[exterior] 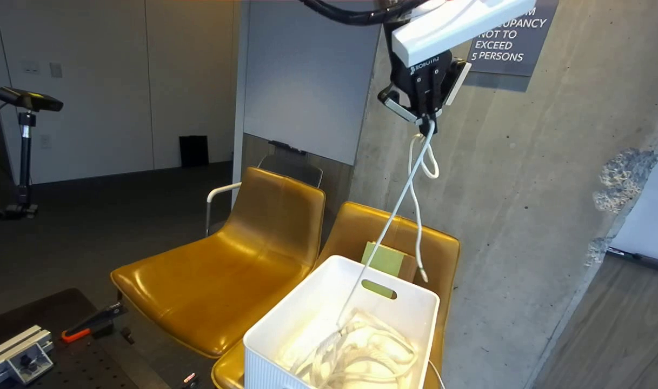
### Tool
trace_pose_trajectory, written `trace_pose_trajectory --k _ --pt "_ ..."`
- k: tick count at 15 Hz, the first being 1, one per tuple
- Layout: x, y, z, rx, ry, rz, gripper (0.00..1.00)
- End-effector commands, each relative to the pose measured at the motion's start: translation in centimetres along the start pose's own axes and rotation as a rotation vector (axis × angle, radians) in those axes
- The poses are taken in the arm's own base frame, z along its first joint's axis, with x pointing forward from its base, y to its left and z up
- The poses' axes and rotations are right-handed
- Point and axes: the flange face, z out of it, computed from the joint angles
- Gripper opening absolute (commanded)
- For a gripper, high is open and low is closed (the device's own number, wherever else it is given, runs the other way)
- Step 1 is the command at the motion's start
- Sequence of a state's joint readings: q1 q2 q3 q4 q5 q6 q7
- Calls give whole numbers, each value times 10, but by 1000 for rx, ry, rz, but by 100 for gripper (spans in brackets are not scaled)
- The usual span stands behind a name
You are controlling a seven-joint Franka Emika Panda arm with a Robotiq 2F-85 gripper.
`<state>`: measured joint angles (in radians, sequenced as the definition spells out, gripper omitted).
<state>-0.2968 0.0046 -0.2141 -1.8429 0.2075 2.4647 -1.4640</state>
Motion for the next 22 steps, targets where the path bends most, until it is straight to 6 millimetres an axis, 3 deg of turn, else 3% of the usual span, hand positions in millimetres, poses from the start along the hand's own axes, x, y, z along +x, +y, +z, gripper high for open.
trace_pose_trajectory --k 1,4,6,10,11,12,16,21,22 --pt "-36 -46 22 119 -3 -15 2" --pt "-70 -86 63 215 -36 -2 2" --pt "-84 -102 80 249 -34 33 2" --pt "-90 -98 84 255 55 127 2" --pt "-91 -97 84 256 78 148 33" --pt "-93 -97 85 259 96 158 34" --pt "-110 -91 90 270 140 199 62" --pt "-161 -86 90 329 198 279 98" --pt "-176 -88 89 347 195 300 100"
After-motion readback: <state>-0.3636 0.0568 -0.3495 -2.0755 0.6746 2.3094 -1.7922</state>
